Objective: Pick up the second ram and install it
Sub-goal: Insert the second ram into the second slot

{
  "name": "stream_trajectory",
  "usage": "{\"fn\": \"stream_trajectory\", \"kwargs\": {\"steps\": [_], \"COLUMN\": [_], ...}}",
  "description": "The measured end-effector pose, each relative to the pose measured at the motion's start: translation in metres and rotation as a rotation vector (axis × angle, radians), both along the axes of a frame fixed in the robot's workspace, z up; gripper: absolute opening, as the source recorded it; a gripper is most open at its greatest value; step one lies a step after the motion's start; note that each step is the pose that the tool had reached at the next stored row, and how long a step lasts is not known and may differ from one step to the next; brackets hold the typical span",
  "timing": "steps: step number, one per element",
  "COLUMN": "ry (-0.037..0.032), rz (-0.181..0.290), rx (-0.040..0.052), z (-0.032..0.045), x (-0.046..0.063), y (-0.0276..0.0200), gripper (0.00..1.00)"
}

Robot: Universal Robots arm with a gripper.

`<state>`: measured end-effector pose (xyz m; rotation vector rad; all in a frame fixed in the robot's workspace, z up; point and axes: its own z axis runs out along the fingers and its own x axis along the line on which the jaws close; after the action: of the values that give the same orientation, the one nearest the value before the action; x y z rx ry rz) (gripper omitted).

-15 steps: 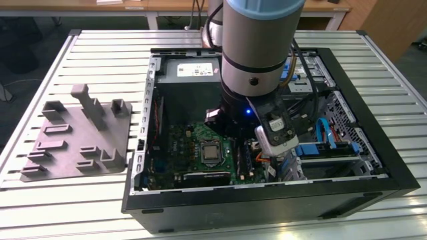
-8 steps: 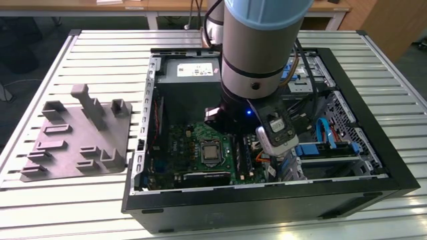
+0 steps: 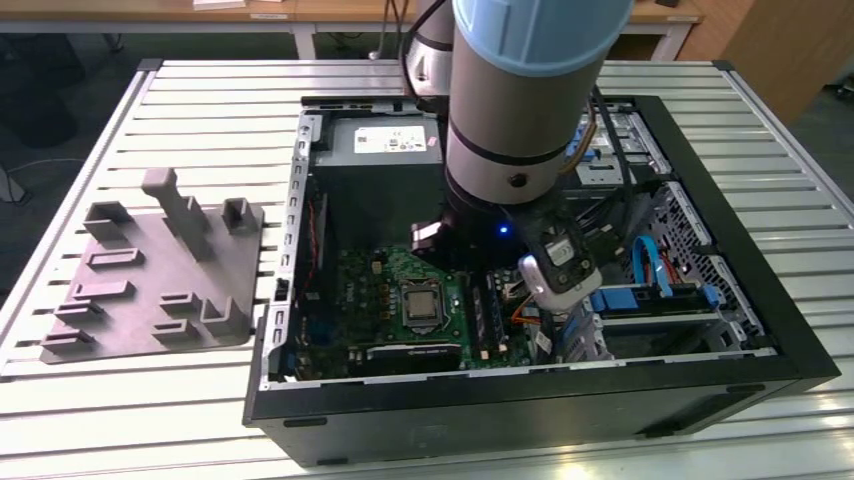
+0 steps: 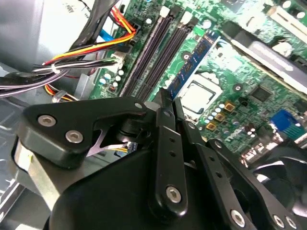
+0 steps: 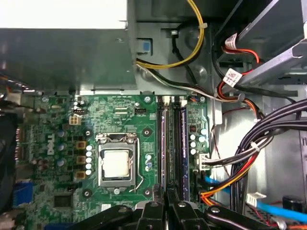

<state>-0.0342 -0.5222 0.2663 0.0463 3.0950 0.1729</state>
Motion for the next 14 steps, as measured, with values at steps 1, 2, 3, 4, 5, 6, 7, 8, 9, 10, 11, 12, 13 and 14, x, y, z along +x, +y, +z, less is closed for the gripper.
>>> {"fn": "stream_trajectory", "kwargs": {"steps": [1,2,3,4,5,6,7,8,9,10,11,12,13,14], "ry": [0.0,0.0,0.0001,0.0,0.0,0.0001,0.0002,0.0002,0.0001,0.0002,0.0005,0.0008,0.0011,0.0014], "rz": [0.0,0.002,0.008,0.013,0.015,0.015,0.015,0.014,0.013,0.012,0.012,0.012,0.012,0.012], "rx": [0.0001,0.0001,0.0,0.0,0.0,0.0,0.0001,0.0001,0.0001,0.0,0.0001,0.0001,0.0,0.0], "z": [-0.0016,-0.0032,-0.0047,-0.0061,-0.0072,-0.0085,-0.0097,-0.0109,-0.0122,-0.0136,-0.0154,-0.0173,-0.019,-0.0209], "x": [0.001,0.002,0.002,0.002,0.003,0.003,0.003,0.003,0.004,0.005,0.006,0.007,0.008,0.009], "y": [0.0008,0.0014,0.0016,0.0019,0.0023,0.0026,0.0026,0.0026,0.0026,0.0026,0.0026,0.0026,0.0026,0.0027], "gripper": [0.14,0.14,0.14,0.14,0.14,0.14,0.14,0.14,0.14,0.14,0.14,0.14,0.14,0.14]}}
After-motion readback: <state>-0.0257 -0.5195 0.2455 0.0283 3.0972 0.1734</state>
